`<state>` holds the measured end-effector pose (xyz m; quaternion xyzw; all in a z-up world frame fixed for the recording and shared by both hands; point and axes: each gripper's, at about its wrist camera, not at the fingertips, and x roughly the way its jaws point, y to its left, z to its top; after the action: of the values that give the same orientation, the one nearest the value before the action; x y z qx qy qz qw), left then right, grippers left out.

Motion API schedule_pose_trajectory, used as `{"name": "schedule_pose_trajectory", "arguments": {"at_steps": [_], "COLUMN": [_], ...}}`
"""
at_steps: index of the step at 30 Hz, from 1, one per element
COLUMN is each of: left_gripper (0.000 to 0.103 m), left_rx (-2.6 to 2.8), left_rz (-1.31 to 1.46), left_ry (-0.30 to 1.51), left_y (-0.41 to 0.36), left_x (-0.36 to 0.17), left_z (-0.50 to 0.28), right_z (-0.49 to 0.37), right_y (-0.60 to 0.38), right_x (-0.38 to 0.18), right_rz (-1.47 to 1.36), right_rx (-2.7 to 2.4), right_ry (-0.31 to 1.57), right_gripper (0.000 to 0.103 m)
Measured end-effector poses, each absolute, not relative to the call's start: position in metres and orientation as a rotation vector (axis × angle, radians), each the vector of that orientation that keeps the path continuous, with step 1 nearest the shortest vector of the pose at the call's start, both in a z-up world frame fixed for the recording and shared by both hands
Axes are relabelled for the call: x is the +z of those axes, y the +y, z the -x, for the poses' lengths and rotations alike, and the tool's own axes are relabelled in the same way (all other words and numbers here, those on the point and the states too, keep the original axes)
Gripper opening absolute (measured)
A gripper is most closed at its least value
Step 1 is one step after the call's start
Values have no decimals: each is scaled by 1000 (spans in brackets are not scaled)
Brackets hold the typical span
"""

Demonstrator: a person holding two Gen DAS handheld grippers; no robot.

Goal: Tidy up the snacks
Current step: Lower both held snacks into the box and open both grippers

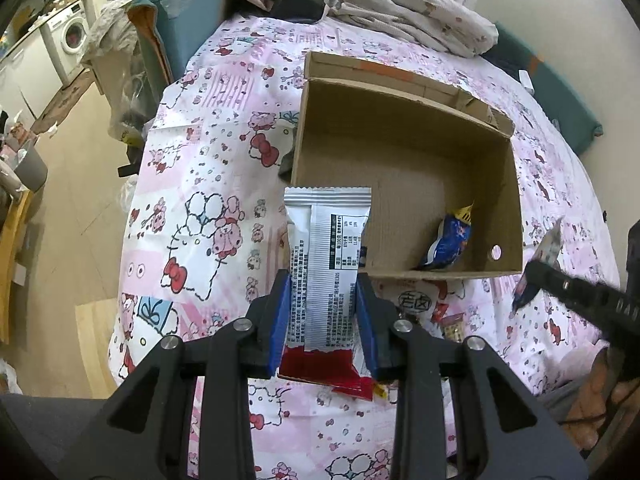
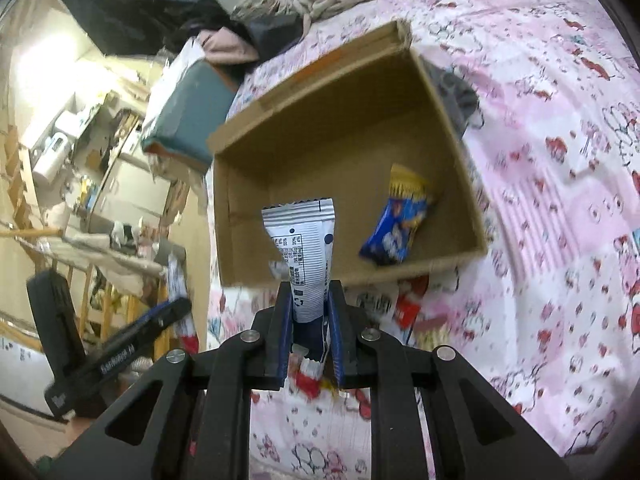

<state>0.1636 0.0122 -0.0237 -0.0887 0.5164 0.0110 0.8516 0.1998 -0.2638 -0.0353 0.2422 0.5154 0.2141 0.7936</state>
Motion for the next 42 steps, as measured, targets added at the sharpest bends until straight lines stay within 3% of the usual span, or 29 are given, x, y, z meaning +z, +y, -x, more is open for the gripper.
{"name": "schedule_pose_trajectory", "arguments": {"at_steps": [17,42], "left_gripper": [27,28], "left_rx": [16,-9], "left_rz": [95,108], "left_ry": [987,920], "left_y": [-10,-11], "left_x": [-25,-45], "left_z": [-234,-253], "right_z": [-232,-244], "right_y": [-271,-273], "right_x": [-33,-61], "right_rz": [-395,-420], "right_rx": [368,264], "right_ry": [979,1068], "right_gripper": [18,21]}}
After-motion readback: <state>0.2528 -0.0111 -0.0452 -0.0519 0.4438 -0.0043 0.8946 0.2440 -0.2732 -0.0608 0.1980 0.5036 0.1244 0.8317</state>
